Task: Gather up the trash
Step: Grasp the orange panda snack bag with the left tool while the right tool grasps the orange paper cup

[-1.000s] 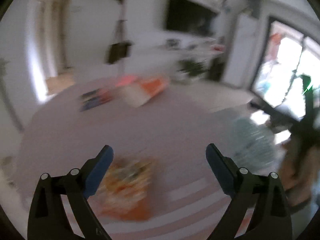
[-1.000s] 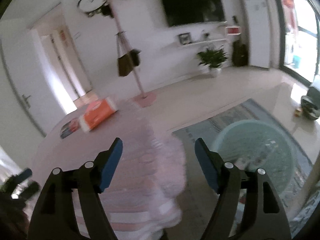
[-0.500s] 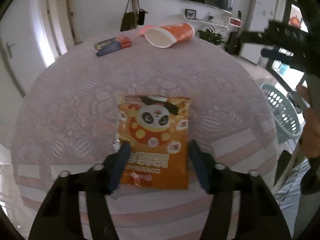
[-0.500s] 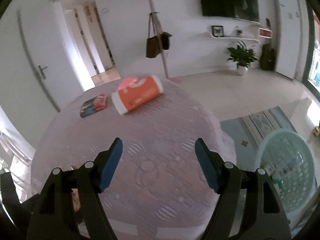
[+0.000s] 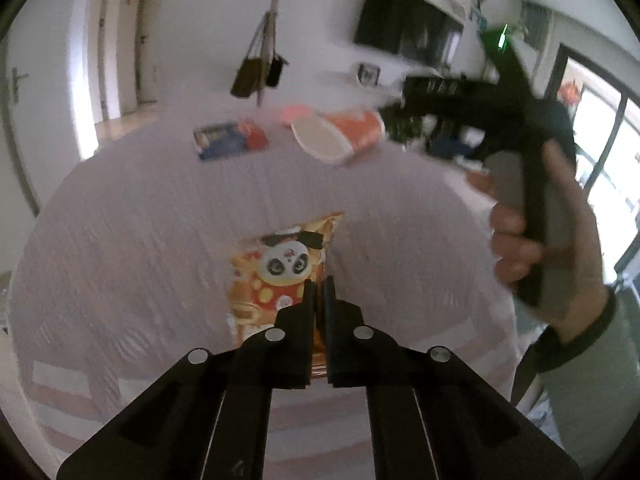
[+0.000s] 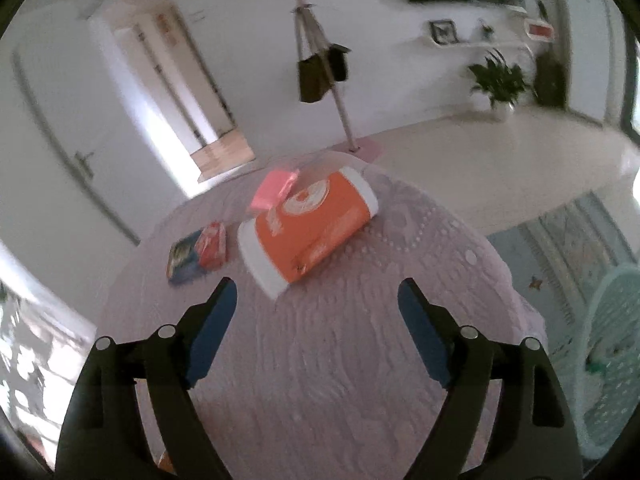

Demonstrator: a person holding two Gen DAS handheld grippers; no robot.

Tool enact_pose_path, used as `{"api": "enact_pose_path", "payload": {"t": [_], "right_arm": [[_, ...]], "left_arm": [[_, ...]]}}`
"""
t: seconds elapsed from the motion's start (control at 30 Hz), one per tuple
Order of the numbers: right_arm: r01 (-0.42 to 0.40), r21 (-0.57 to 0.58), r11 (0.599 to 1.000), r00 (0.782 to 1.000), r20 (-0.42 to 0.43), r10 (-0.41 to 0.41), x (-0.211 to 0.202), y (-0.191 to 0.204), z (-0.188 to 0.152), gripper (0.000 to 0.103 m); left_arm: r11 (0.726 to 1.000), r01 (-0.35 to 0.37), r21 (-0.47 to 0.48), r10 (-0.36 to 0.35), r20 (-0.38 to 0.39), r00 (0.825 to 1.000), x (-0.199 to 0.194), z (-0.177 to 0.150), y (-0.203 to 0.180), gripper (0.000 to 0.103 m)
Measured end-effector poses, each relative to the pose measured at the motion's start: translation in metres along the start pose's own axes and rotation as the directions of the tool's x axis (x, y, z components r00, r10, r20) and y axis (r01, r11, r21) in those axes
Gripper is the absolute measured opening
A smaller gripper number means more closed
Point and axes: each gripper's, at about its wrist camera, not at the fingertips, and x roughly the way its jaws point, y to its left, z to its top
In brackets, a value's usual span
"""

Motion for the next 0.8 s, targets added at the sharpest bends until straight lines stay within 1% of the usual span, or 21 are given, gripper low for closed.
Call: {"api": "enact_pose_path", "payload": {"t": [0.07, 0.2, 0.27, 0.37, 0.47, 0.57, 0.7, 0.77, 0.8], "right_arm": [[0.007, 0.049, 0.999, 1.000, -0.007, -0.006, 0.013, 0.000, 0.010, 0.079], [0.018, 0.136, 0.991, 0.999, -0.033, -0.014, 0.043, 0.002, 0.023, 0.079], [0.015, 0.176, 0.984, 0.999, -0.048, -0.007, 0.058, 0.004, 0.028, 0.079], [0.041, 0.229, 0.972, 0.998, -0.059, -0.028, 0.074, 0.006, 0.032, 0.079], [0.098, 0.304, 0.948, 0.994, -0.070, -0.080, 0.087, 0.004, 0.032, 0.079], [0.079, 0.362, 0.929, 0.996, -0.077, -0.055, 0.096, 0.003, 0.032, 0.079], [0.095, 0.370, 0.924, 0.995, -0.074, -0.073, 0.104, 0.011, 0.035, 0.079], [0.116, 0.369, 0.922, 0.993, -0.072, -0.097, 0.105, 0.014, 0.036, 0.078], [0.124, 0.366, 0.923, 0.992, -0.069, -0.106, 0.105, 0.015, 0.035, 0.074]], "left_arm": [[1.000, 0.023, -0.016, -0.022, 0.029, 0.999, -0.003, 0.010, 0.008, 0.002], [0.999, 0.038, -0.021, -0.036, 0.064, 0.997, -0.001, 0.025, 0.022, 0.002], [0.999, 0.043, -0.030, -0.041, 0.066, 0.997, 0.003, 0.027, 0.029, 0.002], [0.997, 0.068, -0.046, -0.065, 0.069, 0.996, 0.006, 0.028, 0.038, 0.002], [0.996, 0.073, -0.048, -0.069, 0.071, 0.995, 0.007, 0.026, 0.045, 0.002], [0.996, 0.082, -0.047, -0.078, 0.082, 0.994, 0.007, 0.025, 0.051, 0.002], [0.995, 0.085, -0.054, -0.080, 0.096, 0.992, 0.003, 0.025, 0.054, 0.002], [0.994, 0.093, -0.058, -0.087, 0.097, 0.991, 0.003, 0.025, 0.055, 0.002], [0.994, 0.094, -0.056, -0.089, 0.099, 0.991, 0.003, 0.024, 0.056, 0.002]]}}
